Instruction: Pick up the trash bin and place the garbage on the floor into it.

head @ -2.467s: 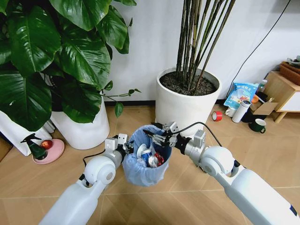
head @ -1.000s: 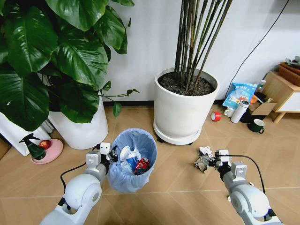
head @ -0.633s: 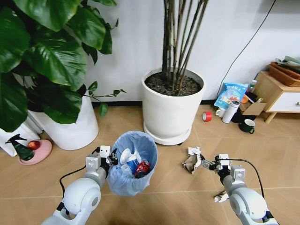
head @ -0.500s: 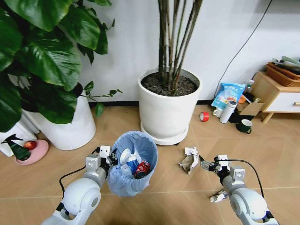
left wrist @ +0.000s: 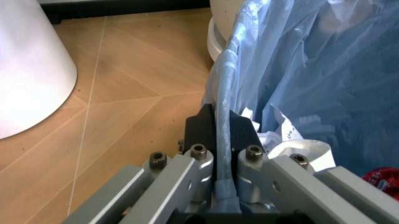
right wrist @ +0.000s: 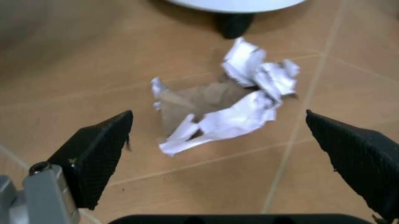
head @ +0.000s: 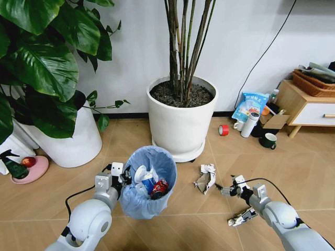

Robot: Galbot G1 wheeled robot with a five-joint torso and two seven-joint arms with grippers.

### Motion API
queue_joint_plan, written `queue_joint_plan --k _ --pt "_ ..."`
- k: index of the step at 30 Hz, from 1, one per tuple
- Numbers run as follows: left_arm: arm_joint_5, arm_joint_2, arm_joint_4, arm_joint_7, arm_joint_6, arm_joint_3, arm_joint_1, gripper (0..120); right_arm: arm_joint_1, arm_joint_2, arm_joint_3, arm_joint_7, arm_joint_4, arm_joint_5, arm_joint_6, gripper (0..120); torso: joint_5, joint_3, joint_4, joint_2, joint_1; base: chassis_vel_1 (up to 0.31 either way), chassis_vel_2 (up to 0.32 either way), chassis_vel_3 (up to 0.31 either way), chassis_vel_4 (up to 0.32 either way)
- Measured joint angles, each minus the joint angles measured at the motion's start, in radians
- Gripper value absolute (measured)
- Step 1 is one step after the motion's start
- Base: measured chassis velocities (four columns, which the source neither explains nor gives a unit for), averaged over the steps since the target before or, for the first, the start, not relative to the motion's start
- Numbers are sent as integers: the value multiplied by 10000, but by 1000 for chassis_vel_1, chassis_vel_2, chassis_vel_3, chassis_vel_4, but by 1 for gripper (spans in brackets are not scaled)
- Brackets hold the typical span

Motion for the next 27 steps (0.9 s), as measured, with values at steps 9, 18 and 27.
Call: queue_joint_plan --k 9,18,27 --pt "-113 142 132 3 -3 20 -132 0 939 493 -1160 -456 -1420 -665 401 100 11 1 -8 -1 0 0 0 0 0" --pt "-179 129 297 6 -4 -23 -506 0 2619 1565 -2371 -465 -3882 -950 674 100 -23 0 -2 0 1 0 0 0 0" --pt "-55 -38 244 14 -20 -56 -346 0 3312 2039 -2719 -442 -4868 -1108 739 100 10 0 1 0 0 0 0 0 0"
